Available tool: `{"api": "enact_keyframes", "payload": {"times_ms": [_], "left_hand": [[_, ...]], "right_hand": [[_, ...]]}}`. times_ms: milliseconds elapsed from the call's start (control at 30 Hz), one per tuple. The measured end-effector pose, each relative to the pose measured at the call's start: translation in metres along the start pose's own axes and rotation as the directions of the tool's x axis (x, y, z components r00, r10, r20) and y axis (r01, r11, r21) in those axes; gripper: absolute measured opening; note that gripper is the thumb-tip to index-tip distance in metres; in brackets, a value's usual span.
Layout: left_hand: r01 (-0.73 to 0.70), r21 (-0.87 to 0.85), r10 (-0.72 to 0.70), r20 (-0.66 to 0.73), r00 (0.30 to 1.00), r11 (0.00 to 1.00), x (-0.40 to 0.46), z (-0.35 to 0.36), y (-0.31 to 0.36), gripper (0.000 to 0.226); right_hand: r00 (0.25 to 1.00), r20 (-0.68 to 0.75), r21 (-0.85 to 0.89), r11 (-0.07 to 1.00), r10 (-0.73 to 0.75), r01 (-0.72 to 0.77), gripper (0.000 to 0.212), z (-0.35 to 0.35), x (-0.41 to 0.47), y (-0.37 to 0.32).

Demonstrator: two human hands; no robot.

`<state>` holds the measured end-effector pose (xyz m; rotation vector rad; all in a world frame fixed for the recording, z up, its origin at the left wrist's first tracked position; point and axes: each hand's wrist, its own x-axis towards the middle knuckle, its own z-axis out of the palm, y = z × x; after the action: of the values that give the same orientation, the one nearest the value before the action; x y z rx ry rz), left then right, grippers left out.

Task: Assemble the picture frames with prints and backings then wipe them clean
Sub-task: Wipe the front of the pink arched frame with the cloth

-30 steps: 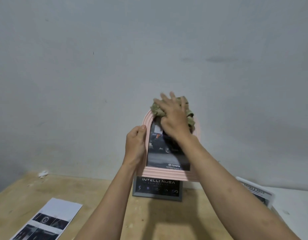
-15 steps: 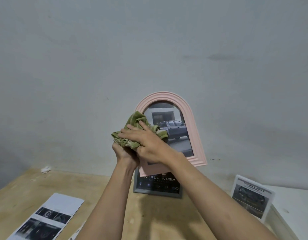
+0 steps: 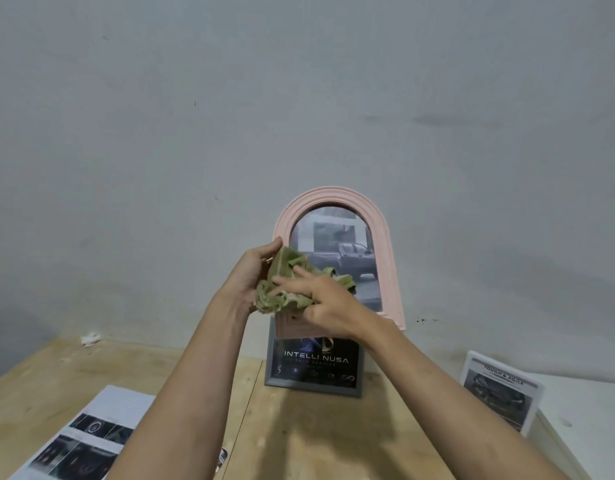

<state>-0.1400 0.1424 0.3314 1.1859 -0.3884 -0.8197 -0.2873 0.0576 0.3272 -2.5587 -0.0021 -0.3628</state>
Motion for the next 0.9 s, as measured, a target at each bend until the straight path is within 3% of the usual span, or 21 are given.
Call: {"api": "enact_keyframes", "payload": {"times_ms": [100,233,300,367,433,467,500,600,700,800,900], "left_hand": [[-0.039,-0.075,0.036,-0.041,0.998,0.996,-0.002,0.006,0.0,0.032],[-0.17,0.078,0.181,-0.171,0.968,0.982,-0.003,0.011,-0.008,0.035],[-0.253,0.252,0.318,-0.268,0.909,0.934,-0.008,0.013,-0.008,0.035],[-0.324,0.368,0.438,-0.286,0.852,0.872,-0.009,0.012,-0.008,0.038],[-0.366,0.395,0.483,-0.252,0.839,0.842,-0.008,0.011,-0.01,0.039],[-0.376,0.378,0.481,-0.239,0.844,0.846,-0.01,0.014,-0.009,0.039],[-0.377,0.353,0.471,-0.235,0.85,0.856,-0.01,0.017,-0.009,0.041],[-0.427,0.277,0.493,-0.249,0.833,0.861,-0.013,0.03,-0.008,0.038],[-0.438,0.248,0.502,-0.364,0.785,0.864,-0.014,0.03,-0.012,0.037],[-0.417,0.226,0.474,-0.465,0.748,0.88,-0.015,0.017,-0.016,0.037],[-0.381,0.232,0.444,-0.533,0.72,0.895,-0.012,0.001,-0.019,0.036]], "right_hand": [[0.991,0.13,0.017,1.0,0.018,-0.02,0.035,0.014,-0.012,0.004],[0.987,0.147,0.283,0.953,0.063,-0.103,0.017,-0.002,-0.022,0.002],[0.997,-0.009,0.423,0.904,0.077,-0.066,0.023,-0.021,-0.017,0.006],[0.936,-0.344,0.415,0.907,0.079,0.076,0.037,-0.045,-0.008,0.009],[0.737,-0.676,0.22,0.958,0.013,0.184,0.047,-0.073,0.005,0.013],[0.653,-0.755,0.062,0.983,-0.066,0.171,0.052,-0.087,0.013,0.014],[0.635,-0.758,-0.09,0.989,-0.146,0.121,0.057,-0.098,0.021,0.015],[0.839,-0.51,-0.433,0.899,-0.187,-0.063,0.074,-0.101,0.038,0.024],[0.923,-0.335,-0.505,0.863,-0.188,-0.008,0.08,-0.061,0.028,0.04],[0.985,-0.154,-0.253,0.967,-0.077,0.036,0.078,-0.012,0.005,0.057],[0.994,0.031,0.218,0.97,0.108,-0.112,0.057,0.006,-0.018,0.052]]}}
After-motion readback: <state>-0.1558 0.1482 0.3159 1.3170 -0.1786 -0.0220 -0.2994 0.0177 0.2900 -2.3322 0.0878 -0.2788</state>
